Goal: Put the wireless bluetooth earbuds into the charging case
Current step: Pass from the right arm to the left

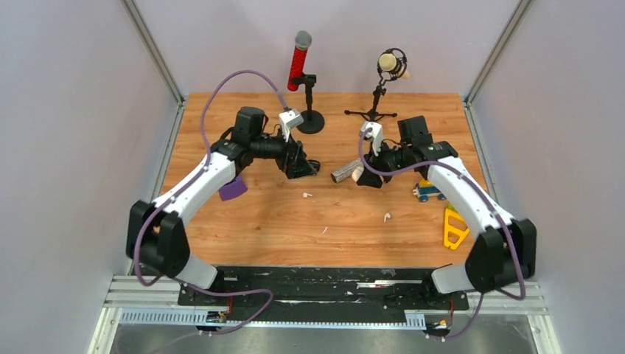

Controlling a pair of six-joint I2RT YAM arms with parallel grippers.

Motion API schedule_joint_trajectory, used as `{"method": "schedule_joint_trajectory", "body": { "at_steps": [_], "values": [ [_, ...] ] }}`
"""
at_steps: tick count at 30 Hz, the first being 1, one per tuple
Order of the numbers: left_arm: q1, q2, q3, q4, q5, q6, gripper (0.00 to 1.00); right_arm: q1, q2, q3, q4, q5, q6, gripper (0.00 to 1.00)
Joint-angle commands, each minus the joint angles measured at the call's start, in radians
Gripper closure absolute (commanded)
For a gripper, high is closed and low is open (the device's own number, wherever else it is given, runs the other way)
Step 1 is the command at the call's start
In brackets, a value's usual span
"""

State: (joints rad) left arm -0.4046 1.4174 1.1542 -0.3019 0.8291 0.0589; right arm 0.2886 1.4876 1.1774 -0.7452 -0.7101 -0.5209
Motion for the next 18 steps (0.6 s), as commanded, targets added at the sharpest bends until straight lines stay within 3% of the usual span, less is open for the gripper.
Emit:
{"method": "schedule_joint_trajectory", "body": {
  "at_steps": [1,7,12,18],
  "values": [
    [0.000,0.156,0.097,0.061,0.180,-0.178,0.00,0.053,-0.197,-0.004,0.117,-0.073,-0.121,0.93],
    [-0.010,0.210,0.059,0.279,0.337,-0.394,0.00,0.133,-0.312,-0.106,0.288,-0.042,-0.138,0.92],
    [-0.051,0.172,0.001,0.450,0.405,-0.470,0.00,0.242,-0.347,-0.173,0.359,0.047,-0.133,0.92],
    [-0.106,0.146,-0.012,0.370,0.381,-0.383,0.00,0.299,-0.334,-0.173,0.389,0.121,-0.127,0.92]
  ]
}}
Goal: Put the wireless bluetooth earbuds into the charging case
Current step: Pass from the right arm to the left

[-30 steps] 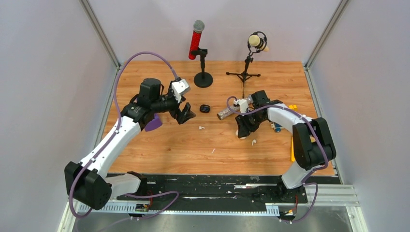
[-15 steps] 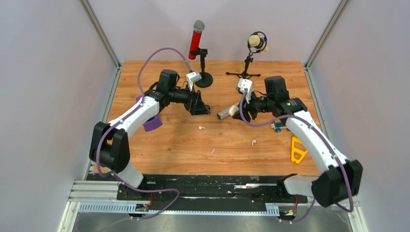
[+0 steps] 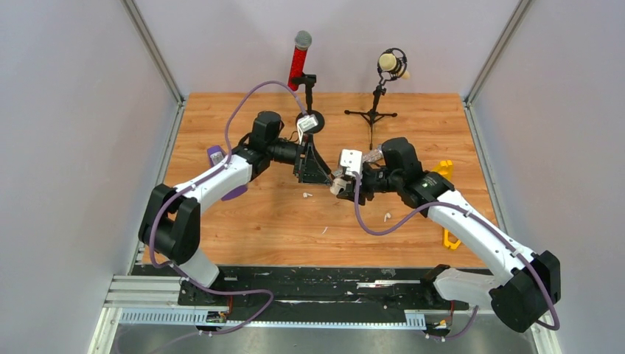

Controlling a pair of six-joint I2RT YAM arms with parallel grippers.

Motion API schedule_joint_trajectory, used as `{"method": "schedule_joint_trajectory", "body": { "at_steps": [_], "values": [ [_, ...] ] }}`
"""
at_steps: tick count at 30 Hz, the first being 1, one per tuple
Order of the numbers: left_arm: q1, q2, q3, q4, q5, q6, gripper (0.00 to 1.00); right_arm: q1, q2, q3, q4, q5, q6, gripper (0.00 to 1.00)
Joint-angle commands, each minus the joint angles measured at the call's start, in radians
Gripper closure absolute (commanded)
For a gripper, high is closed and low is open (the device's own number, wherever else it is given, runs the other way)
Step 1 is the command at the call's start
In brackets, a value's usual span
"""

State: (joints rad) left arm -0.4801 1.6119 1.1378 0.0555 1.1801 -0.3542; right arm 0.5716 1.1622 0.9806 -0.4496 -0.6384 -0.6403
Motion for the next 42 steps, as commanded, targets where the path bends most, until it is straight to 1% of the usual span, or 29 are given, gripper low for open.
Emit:
{"method": "schedule_joint_trajectory", "body": {
  "at_steps": [1,6,10,11,15,21,26,28,29,32,35,37,39,40,42],
  "values": [
    [-0.035,-0.043,0.006,0.002,0.018,0.054,0.00,0.020,-0.008,0.026,0.093,0.056,-0.004,0.92],
    [-0.051,-0.008,0.014,-0.047,0.000,0.096,0.01,0.033,-0.016,0.016,0.113,0.086,-0.002,0.92],
    [-0.071,0.016,0.043,-0.116,-0.006,0.153,0.10,0.040,-0.015,0.007,0.123,0.098,-0.011,0.92],
    [-0.079,0.020,0.049,-0.134,-0.007,0.160,0.14,0.044,-0.015,0.004,0.124,0.101,-0.014,0.92],
    [-0.092,0.041,0.076,-0.164,-0.005,0.178,0.23,0.061,-0.019,-0.002,0.124,0.110,-0.024,0.92],
    [-0.095,0.059,0.084,-0.160,0.009,0.170,0.26,0.082,-0.019,-0.021,0.124,0.122,-0.047,0.92],
    [-0.095,0.062,0.078,-0.122,0.047,0.138,0.32,0.089,-0.018,-0.034,0.119,0.123,-0.069,0.92],
    [-0.094,0.066,0.073,-0.094,0.072,0.117,0.32,0.091,-0.022,-0.038,0.120,0.111,-0.075,0.91],
    [-0.095,0.065,0.066,-0.079,0.091,0.100,0.31,0.092,-0.025,-0.040,0.117,0.106,-0.078,0.91],
    [-0.094,0.058,0.043,0.005,0.123,0.064,0.21,0.093,-0.029,-0.039,0.110,0.089,-0.071,0.91],
    [-0.094,0.046,-0.005,0.112,0.146,-0.026,0.19,0.093,-0.027,-0.033,0.102,0.071,-0.059,0.91],
    [-0.095,0.045,-0.018,0.160,0.145,-0.051,0.23,0.092,-0.016,-0.024,0.102,0.084,-0.049,0.91],
    [-0.095,0.047,-0.016,0.160,0.144,-0.057,0.30,0.093,-0.005,-0.019,0.101,0.100,-0.047,0.91],
    [-0.095,0.048,-0.014,0.160,0.145,-0.057,0.32,0.092,-0.004,-0.020,0.100,0.102,-0.048,0.91],
    [-0.095,0.050,-0.011,0.160,0.147,-0.062,0.38,0.092,-0.007,-0.023,0.101,0.103,-0.050,0.91]
  ]
}}
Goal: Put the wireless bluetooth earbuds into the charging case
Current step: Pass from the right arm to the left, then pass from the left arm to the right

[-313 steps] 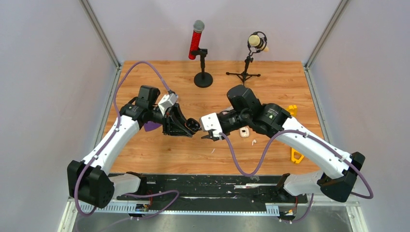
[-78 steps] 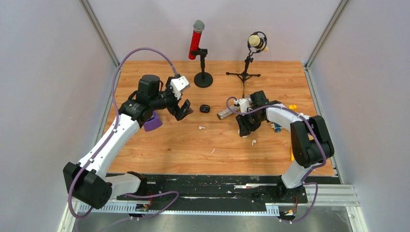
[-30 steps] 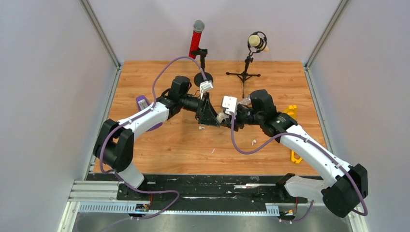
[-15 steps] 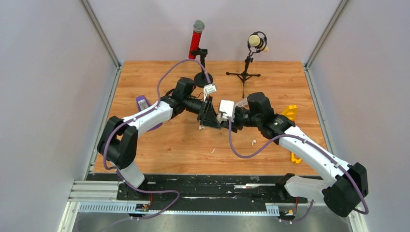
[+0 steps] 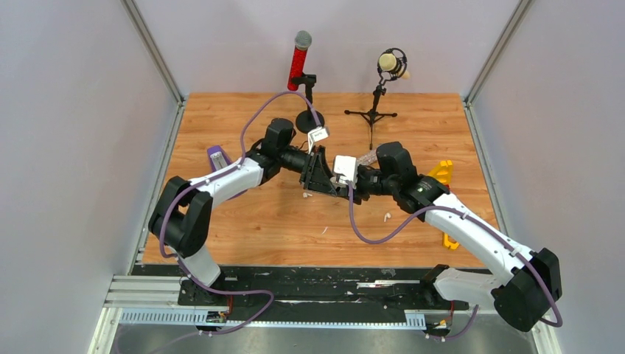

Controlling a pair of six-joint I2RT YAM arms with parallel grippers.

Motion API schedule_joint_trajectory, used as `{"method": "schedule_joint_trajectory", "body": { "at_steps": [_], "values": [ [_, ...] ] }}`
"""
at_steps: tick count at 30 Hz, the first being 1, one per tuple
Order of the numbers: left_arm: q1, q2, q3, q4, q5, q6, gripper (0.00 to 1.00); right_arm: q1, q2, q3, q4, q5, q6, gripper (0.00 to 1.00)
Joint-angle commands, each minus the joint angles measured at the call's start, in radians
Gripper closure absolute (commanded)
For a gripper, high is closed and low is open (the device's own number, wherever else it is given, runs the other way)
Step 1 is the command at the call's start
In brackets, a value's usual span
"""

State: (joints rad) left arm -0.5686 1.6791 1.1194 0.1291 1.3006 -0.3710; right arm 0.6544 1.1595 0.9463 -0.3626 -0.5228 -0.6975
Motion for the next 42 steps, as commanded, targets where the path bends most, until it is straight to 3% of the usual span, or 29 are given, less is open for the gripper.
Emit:
{"method": "schedule_joint_trajectory", "body": {
  "at_steps": [1,9,17,26,30,38,42],
  "values": [
    [-0.007,-0.016,0.008,0.088,0.029,-0.047,0.43,0.009,-0.004,0.012,0.014,-0.013,0.007,0.90],
    [-0.006,0.001,0.007,0.132,0.045,-0.097,0.66,0.010,-0.026,-0.011,0.012,-0.049,-0.027,0.87],
    [-0.007,0.008,-0.003,0.196,0.049,-0.159,0.82,0.010,-0.029,-0.005,0.013,-0.078,-0.019,0.85],
    [-0.006,0.012,-0.028,0.326,0.054,-0.259,0.99,0.009,-0.009,0.051,-0.039,-0.094,0.028,0.65],
    [-0.006,0.007,-0.034,0.334,0.057,-0.265,1.00,0.006,0.004,0.084,-0.063,-0.086,0.049,0.61],
    [-0.005,-0.010,-0.038,0.305,0.054,-0.228,1.00,-0.048,0.012,0.135,-0.135,-0.186,0.072,0.34],
    [-0.005,-0.018,-0.037,0.277,0.052,-0.204,1.00,-0.100,0.018,0.152,-0.180,-0.252,0.073,0.31]
  ]
}}
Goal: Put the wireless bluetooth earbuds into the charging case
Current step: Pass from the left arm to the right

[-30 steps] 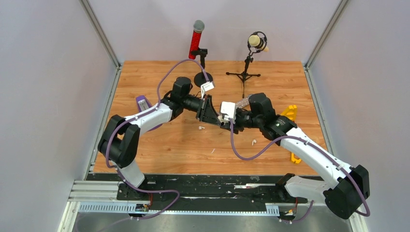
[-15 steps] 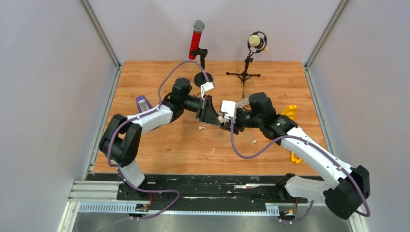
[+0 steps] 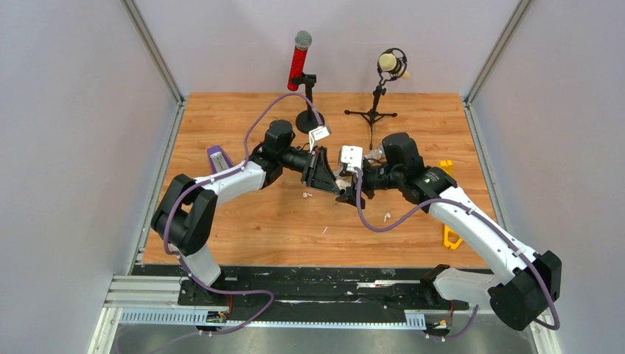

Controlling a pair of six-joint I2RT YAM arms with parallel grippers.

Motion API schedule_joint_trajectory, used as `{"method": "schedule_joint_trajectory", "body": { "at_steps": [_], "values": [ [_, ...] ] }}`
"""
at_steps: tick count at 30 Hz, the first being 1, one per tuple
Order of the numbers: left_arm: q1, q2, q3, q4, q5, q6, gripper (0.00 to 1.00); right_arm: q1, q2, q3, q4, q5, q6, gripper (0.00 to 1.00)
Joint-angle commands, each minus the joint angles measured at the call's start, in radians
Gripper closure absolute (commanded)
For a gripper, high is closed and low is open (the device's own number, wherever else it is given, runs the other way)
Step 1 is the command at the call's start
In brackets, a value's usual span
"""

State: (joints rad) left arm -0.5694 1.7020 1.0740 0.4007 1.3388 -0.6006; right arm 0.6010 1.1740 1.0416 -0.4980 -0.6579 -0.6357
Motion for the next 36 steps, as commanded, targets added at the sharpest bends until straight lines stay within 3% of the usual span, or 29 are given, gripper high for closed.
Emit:
{"method": "schedule_joint_trajectory", "body": {
  "at_steps": [1,12,23,30,36],
  "values": [
    [-0.004,-0.042,0.009,-0.004,0.014,0.031,1.00,-0.060,0.006,0.061,-0.050,-0.125,0.012,0.31],
    [-0.003,-0.047,0.015,-0.009,0.015,0.024,1.00,-0.094,-0.027,-0.051,-0.038,-0.090,-0.137,0.27],
    [0.000,-0.036,0.014,0.019,0.015,-0.006,1.00,-0.056,-0.053,-0.118,0.075,-0.031,-0.113,0.30],
    [0.010,-0.034,0.010,0.015,-0.020,-0.023,1.00,0.060,-0.067,-0.150,0.165,0.219,-0.124,0.29],
    [0.038,-0.030,-0.012,0.093,-0.038,-0.103,1.00,0.117,-0.080,-0.191,0.221,0.359,-0.143,0.34]
  ]
}}
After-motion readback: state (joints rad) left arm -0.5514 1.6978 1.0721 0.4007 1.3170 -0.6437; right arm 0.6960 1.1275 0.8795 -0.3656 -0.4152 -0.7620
